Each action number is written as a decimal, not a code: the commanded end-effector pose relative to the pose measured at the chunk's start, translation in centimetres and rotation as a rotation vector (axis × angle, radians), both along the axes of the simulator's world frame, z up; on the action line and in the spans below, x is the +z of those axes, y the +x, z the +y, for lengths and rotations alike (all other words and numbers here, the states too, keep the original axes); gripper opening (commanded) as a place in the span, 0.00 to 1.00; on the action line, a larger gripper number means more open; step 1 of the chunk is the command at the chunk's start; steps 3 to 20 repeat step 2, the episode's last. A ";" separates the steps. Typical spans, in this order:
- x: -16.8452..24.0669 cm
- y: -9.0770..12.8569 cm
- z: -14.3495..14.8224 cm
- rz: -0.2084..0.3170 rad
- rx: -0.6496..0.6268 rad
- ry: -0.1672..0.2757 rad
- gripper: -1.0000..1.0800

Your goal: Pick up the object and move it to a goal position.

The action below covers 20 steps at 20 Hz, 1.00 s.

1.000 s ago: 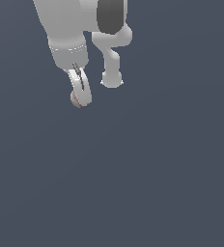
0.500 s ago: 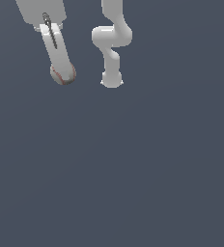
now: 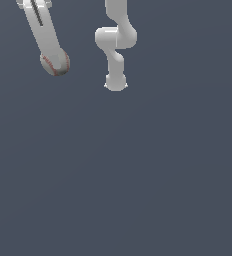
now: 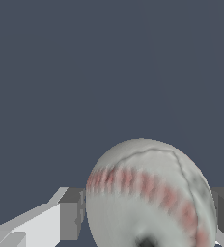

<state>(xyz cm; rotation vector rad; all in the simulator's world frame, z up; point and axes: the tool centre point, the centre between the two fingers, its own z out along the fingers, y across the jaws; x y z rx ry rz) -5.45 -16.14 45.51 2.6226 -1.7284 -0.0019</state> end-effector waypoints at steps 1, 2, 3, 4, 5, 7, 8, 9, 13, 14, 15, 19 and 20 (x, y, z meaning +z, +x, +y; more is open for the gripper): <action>0.4 0.0 -0.1 -0.001 0.001 0.000 0.00; 0.4 0.0 -0.1 -0.001 0.001 0.000 0.00; 0.4 0.0 -0.1 -0.001 0.001 0.000 0.00; 0.4 0.0 -0.1 -0.001 0.001 0.000 0.00; 0.4 0.0 -0.1 -0.001 0.001 0.000 0.00; 0.4 0.0 -0.1 -0.001 0.001 0.000 0.00; 0.4 0.0 -0.1 -0.001 0.001 0.000 0.00; 0.4 0.0 -0.1 -0.001 0.001 0.000 0.00; 0.4 0.0 -0.1 -0.001 0.001 0.000 0.00; 0.4 0.0 -0.1 -0.001 0.001 0.000 0.00; 0.4 0.0 -0.1 -0.001 0.001 0.000 0.00; 0.4 0.0 -0.1 -0.001 0.001 0.000 0.00; 0.4 0.0 -0.1 -0.001 0.001 0.000 0.00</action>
